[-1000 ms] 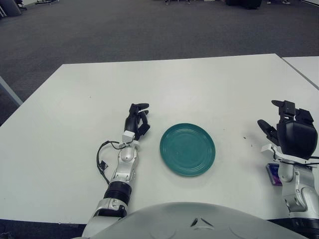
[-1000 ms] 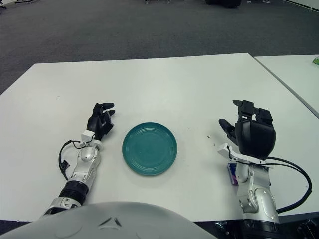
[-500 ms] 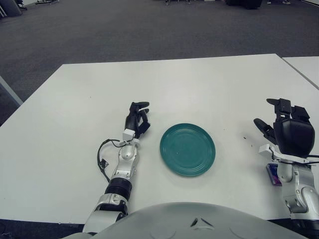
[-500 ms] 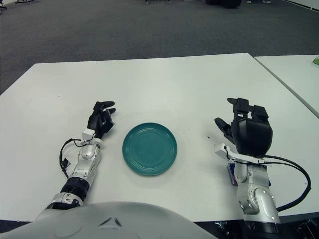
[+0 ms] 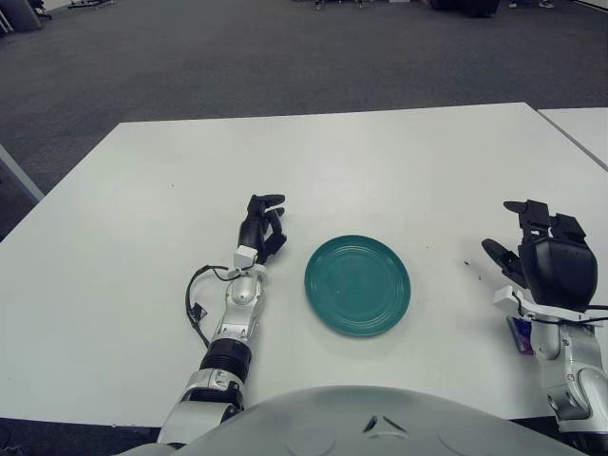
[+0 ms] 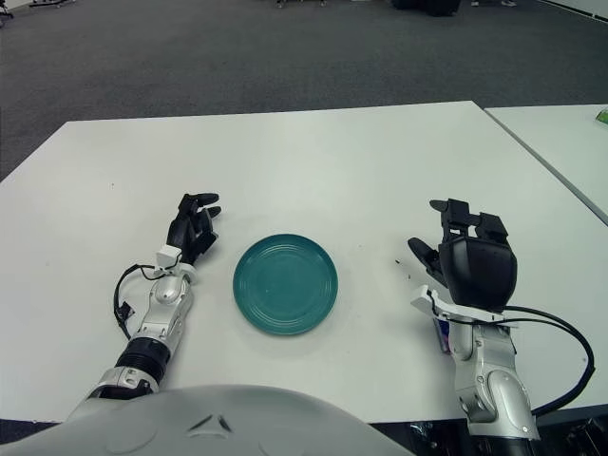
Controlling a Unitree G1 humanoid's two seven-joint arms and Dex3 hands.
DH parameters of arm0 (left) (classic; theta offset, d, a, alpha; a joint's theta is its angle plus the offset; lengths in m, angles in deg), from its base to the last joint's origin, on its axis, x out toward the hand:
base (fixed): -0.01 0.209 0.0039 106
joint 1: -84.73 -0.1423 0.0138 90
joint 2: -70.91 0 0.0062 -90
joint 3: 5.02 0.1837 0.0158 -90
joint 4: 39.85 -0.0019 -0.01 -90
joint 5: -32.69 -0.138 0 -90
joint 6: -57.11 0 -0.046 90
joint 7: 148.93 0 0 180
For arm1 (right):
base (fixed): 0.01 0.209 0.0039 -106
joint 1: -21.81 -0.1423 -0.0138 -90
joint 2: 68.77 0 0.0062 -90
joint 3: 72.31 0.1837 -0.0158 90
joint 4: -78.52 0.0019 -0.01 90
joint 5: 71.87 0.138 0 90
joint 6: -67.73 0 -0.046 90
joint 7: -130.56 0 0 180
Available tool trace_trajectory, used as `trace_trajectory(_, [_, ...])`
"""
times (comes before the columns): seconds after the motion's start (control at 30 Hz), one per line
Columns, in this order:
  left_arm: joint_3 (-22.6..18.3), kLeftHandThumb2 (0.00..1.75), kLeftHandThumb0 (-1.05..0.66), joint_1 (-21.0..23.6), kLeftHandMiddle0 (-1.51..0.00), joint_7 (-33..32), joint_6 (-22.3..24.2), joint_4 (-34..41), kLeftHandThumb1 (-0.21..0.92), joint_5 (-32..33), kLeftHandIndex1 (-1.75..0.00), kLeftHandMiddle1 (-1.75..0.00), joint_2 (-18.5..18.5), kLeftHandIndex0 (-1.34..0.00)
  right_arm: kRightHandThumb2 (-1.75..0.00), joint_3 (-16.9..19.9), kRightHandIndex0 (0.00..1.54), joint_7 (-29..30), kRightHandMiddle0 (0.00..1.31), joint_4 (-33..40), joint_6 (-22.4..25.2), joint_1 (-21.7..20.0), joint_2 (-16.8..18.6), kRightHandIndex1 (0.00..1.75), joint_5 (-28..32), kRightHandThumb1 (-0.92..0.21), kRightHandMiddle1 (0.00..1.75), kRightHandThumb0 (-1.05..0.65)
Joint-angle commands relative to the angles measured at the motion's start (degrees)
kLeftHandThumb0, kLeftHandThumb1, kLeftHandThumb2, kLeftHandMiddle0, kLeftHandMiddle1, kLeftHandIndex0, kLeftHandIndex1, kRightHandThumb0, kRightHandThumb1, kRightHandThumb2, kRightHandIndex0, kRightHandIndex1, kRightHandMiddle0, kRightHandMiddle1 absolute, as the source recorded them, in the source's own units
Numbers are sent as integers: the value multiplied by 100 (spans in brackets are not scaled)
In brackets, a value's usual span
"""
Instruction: Put the gum into the plate.
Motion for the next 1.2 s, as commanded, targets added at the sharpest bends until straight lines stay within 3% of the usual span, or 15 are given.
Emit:
trace_trajectory(0.0, [-36,96,-74,-233,-25,-20,158,-313,92,10,-120,-97,9,-18,-47,-34,35,144,0,-510,-118,-307,-157,66,176,-92,99,-74])
trace_trajectory(0.13, [-50,97,-74,-241,-24,-14,123,-312,92,17,-120,-98,6,-17,-46,-65,38,320,0,-883,-260,-501,-224,66,296,-92,98,-74])
trace_trajectory(0.33, [-103,96,-73,-230,-26,-67,89,-313,92,31,-122,-101,29,-19,-47,-223,40,821,0,-2628,-724,-1373,-400,66,657,-92,99,-75])
trace_trajectory(0.7, [-191,95,-71,-316,-26,-139,56,-162,92,-7,-124,-110,19,-24,-44,-406,42,871,0,-3324,-884,-1620,-475,62,1079,-92,98,-73])
trace_trajectory(1.17, [-109,95,-68,-468,-27,-372,323,252,92,-301,-123,-110,-62,-23,-44,-868,40,1276,0,-5075,-1409,-2352,-581,62,1361,-92,98,-71])
